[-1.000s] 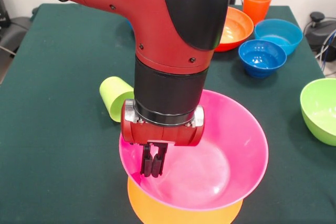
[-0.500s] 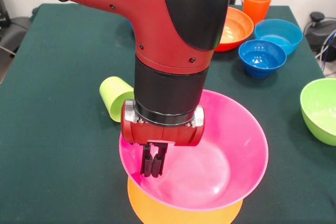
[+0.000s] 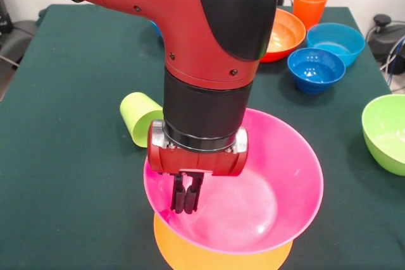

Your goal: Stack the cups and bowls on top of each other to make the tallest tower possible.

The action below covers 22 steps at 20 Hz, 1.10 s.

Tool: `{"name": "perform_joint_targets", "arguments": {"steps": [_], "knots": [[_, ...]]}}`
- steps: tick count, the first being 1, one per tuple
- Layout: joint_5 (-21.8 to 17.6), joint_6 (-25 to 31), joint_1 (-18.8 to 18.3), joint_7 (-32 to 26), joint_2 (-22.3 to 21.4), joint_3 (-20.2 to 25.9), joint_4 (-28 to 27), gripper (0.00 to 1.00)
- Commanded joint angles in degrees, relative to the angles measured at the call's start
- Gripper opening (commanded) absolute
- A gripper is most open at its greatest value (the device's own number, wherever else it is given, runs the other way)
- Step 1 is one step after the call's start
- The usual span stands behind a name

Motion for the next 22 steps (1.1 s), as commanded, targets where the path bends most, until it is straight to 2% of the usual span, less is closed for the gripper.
{"name": "perform_joint_targets", "arguments": {"steps": [1,9,14,18,22], "knots": [[-3.22,3.67,2.15,2.77,-1.95,5.88,5.87,0.0],[-2.41,2.22,4.37,6.36,-3.07,6.25,8.86,0.0],[-2.41,2.54,4.61,6.35,-3.86,6.07,9.7,0.0],[-2.3,2.99,4.86,5.68,-6.44,6.39,11.88,0.0],[-1.71,2.12,4.49,4.37,-10.56,8.2,16.5,0.0]]}}
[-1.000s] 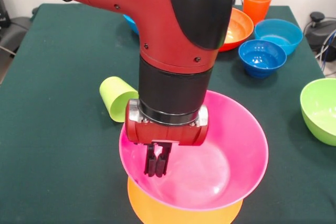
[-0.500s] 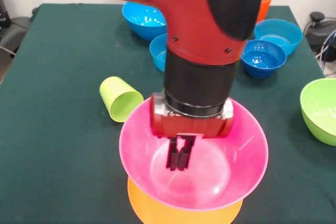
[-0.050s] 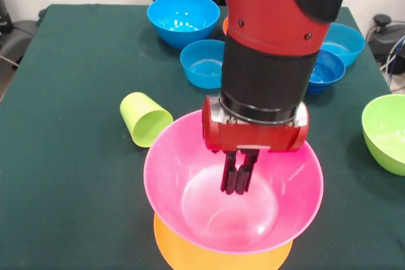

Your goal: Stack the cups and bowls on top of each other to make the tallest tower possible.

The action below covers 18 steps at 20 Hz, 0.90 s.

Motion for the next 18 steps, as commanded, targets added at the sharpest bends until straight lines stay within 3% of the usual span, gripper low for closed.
{"name": "perform_joint_targets", "arguments": {"steps": [1,9,13,18], "knots": [[-1.67,1.65,0.06,4.04,-6.12,7.72,11.8,0.0],[-1.28,2.27,-0.73,2.28,-16.49,8.77,21.82,0.0],[-2.4,5.49,-0.9,1.29,-20.65,7.45,24.26,0.0],[-4.88,5.27,-0.3,1.05,-25.83,4.64,29.34,0.0]]}}
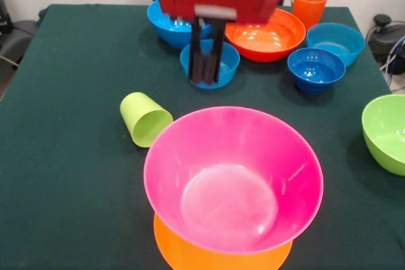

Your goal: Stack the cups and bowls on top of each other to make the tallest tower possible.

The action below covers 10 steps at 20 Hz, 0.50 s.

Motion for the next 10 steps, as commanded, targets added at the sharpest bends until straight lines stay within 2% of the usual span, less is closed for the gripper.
{"name": "perform_joint_targets", "arguments": {"steps": [1,7,10], "knots": [[-5.18,4.81,-0.22,0.53,-8.19,3.76,12.16,0.0],[-6.71,0.17,-3.43,-3.66,-9.94,5.76,18.1,0.0],[-7.75,-1.23,-4.6,-4.82,-9.8,6.47,18.92,0.0]]}}
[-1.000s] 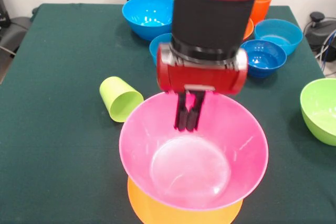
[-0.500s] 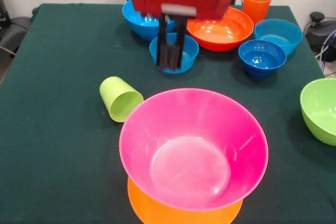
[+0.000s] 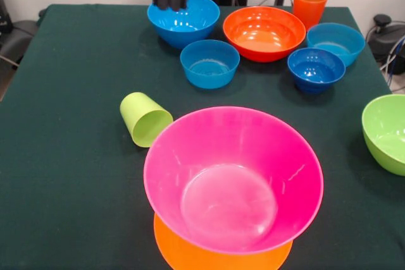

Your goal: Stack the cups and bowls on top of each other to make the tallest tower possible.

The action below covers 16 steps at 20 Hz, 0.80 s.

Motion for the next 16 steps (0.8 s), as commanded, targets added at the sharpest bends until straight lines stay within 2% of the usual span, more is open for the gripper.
{"name": "perform_joint_targets", "arguments": {"steps": [1,9,16], "knots": [[-8.0,-1.68,-3.2,-5.12,-0.77,6.66,11.35,0.0],[-9.75,-3.76,-6.19,-5.84,-2.05,9.69,14.6,0.0],[-10.78,-6.97,-6.1,-1.33,-4.82,10.63,19.48,0.0]]}}
